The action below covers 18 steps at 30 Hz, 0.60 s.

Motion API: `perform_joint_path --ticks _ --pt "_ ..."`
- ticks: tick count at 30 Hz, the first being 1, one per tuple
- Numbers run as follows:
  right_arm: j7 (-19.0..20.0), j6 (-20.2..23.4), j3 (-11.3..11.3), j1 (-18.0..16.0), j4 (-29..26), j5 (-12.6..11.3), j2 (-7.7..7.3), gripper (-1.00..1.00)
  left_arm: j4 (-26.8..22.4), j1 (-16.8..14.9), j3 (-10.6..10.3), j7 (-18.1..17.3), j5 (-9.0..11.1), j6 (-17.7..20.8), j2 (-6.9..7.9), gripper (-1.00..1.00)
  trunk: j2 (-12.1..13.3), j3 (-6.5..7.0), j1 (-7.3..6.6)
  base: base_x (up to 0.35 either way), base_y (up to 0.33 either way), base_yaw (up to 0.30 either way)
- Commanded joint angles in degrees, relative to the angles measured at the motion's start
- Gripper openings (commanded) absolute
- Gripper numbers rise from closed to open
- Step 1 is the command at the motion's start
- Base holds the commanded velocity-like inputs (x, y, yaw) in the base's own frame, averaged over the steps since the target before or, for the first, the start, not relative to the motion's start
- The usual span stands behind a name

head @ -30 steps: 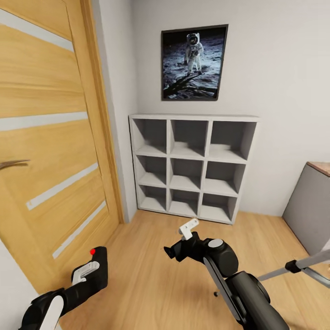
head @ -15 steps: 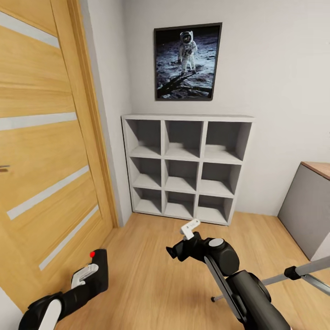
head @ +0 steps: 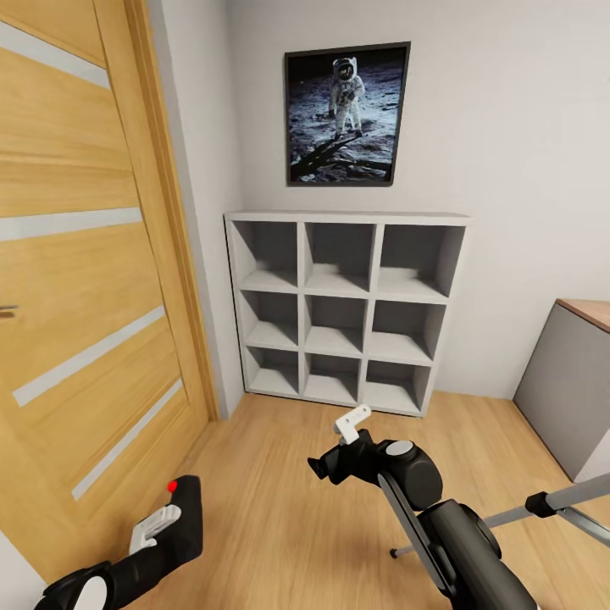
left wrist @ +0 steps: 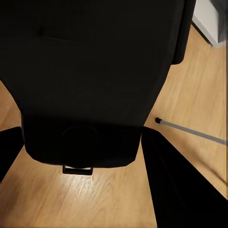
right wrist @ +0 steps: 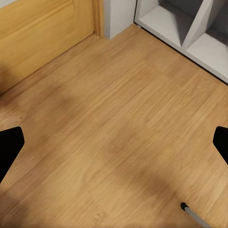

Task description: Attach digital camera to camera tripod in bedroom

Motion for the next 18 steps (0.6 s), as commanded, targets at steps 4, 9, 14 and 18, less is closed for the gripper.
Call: perform_joint_path --ticks 4,9,14,18 --pt "0.2 0.2 0.1 -0.1 -0.1 0.2 -0.04 1.00 0.0 0.0 0.1 -1.3 -0.3 0.3 -0.02 -1.00 0.0 -0.06 0.00 0.000 0.000 0.000" --pt "0.2 0.2 0.1 -0.1 -0.1 0.2 -0.04 1.00 0.0 0.0 0.1 -2.2 -0.3 0.3 -0.02 -1.00 0.0 -0.06 0.00 0.000 0.000 0.000" --pt "0.2 0.2 0.1 -0.1 -0.1 0.2 -0.04 1.00 0.0 0.0 0.1 -3.2 -0.3 0.3 -0.02 -1.00 0.0 -0.06 0.00 0.000 0.000 0.000" --pt "0.2 0.3 0.0 0.1 -0.3 0.1 -0.03 1.00 -0.2 0.6 0.3 -3.9 -0.4 0.4 -0.29 -1.00 0.0 -0.06 0.00 0.021 0.000 0.000"
